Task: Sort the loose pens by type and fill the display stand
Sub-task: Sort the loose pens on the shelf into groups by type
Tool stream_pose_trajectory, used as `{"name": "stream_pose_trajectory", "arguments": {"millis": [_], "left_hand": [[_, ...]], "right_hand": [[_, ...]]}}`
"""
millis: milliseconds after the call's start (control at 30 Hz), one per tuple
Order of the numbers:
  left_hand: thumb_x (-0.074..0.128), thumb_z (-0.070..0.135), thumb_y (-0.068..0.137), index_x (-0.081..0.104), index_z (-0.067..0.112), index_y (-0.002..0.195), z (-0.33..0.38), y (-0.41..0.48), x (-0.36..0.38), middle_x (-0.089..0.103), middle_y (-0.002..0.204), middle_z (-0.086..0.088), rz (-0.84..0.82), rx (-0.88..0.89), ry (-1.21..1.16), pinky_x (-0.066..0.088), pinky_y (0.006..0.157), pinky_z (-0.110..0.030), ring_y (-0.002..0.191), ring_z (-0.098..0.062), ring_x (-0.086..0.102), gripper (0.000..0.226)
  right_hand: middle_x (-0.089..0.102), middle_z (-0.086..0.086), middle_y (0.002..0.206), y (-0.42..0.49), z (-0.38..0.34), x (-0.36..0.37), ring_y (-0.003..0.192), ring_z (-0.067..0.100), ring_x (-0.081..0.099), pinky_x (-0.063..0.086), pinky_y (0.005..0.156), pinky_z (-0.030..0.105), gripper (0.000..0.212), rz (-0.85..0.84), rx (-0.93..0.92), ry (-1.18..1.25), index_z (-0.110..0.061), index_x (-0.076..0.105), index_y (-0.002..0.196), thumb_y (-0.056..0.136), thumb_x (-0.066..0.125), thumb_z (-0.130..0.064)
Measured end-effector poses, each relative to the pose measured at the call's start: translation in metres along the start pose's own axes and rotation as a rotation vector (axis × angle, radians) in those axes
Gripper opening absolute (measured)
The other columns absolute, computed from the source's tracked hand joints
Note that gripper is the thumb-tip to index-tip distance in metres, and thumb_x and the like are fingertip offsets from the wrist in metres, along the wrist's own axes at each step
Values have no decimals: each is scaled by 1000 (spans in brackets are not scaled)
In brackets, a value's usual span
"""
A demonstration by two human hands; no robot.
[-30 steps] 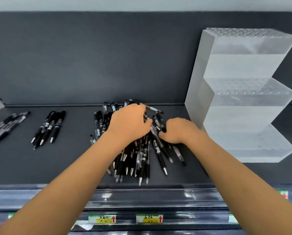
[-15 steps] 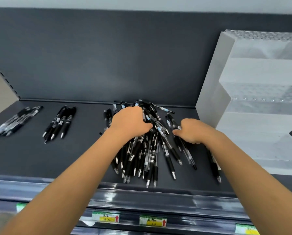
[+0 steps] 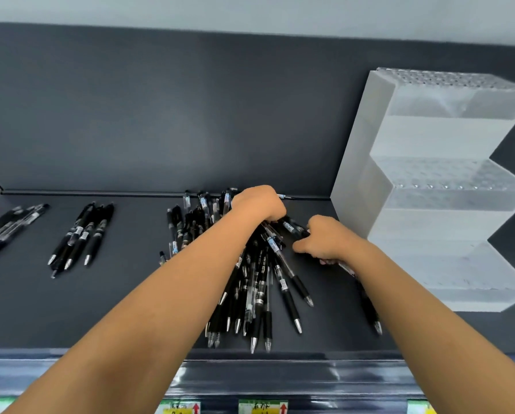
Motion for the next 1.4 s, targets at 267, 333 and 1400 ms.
{"name": "stream_pose_trajectory", "arguments": {"millis": [267,333,1400], "left_hand": [[52,28,85,49,13,63,-1,-28,-34,39,55,0,-39,166,-728,20,43,-19,41,-14,25,26],[53,29,89,52,14,66,7,-51,-39,43,55,3,-119,301,-805,24,41,-20,41,-11,30,27],[76,15,82,59,5,82,-358,-86,-70,70,78,-14,-13,123,-895,60,60,-28,57,-18,69,19]], "right_hand": [[47,10,59,-18,1,-26,34,15,48,38,36,22,22,169,-50,808,-7,45,76,95,53,-16],[53,8,61,-25,-16,-32,41,17,53,46,41,25,25,128,-111,1060,-6,53,80,98,53,-24],[66,13,83,-10,-312,134,61,22,66,60,58,40,16,32,-65,1299,-1,58,91,98,52,-14]]}}
Point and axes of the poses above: each hand's wrist, its own y-axis towards the middle knuckle, its own x-axis out of the palm, z = x × y, the point moved 8 cm from there along y, towards the middle knuckle
